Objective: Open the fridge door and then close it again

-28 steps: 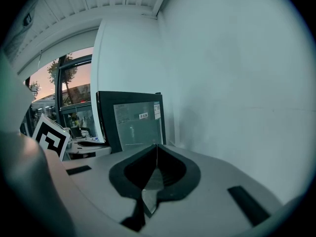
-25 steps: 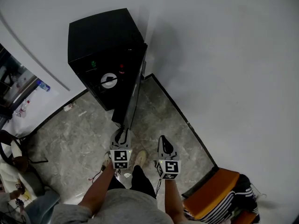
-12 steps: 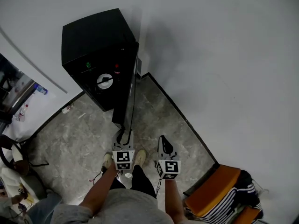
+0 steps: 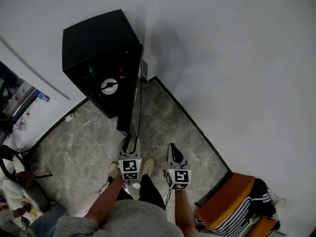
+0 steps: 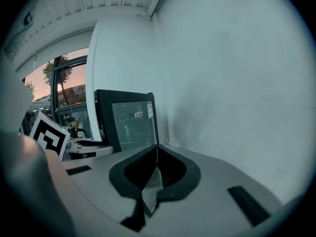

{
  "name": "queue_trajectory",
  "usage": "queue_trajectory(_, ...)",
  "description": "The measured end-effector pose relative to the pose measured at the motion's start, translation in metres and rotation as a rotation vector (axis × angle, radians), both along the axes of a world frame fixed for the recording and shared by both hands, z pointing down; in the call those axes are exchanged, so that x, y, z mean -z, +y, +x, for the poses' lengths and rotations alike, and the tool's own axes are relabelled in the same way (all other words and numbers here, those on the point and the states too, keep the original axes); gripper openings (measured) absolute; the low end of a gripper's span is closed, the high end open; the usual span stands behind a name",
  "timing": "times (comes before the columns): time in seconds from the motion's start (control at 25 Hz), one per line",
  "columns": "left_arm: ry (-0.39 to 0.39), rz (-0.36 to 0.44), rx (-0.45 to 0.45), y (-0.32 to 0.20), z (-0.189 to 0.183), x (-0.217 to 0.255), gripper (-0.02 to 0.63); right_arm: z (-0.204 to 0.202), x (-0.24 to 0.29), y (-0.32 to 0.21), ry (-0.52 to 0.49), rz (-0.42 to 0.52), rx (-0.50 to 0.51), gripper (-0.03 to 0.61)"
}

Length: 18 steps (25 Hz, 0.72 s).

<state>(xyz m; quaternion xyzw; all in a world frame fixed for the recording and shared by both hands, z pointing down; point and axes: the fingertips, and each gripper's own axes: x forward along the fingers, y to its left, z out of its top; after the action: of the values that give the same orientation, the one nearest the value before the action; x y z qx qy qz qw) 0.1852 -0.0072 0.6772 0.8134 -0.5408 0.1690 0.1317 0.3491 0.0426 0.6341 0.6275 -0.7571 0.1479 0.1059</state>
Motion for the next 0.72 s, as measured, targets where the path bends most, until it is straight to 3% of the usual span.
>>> queue_trajectory(0.52,0.019,-0.022,-0.031,0.014,-0.011,0.007,0.109,-0.012,0.003,-0.005,-0.005,0.006,0.025,0.025)
queue_trajectory(0.72,0.021,0.01,-0.068,0.027,-0.025,0.026,0.109,-0.025,0.01,-0.008,-0.012,0.019,0.053,0.025)
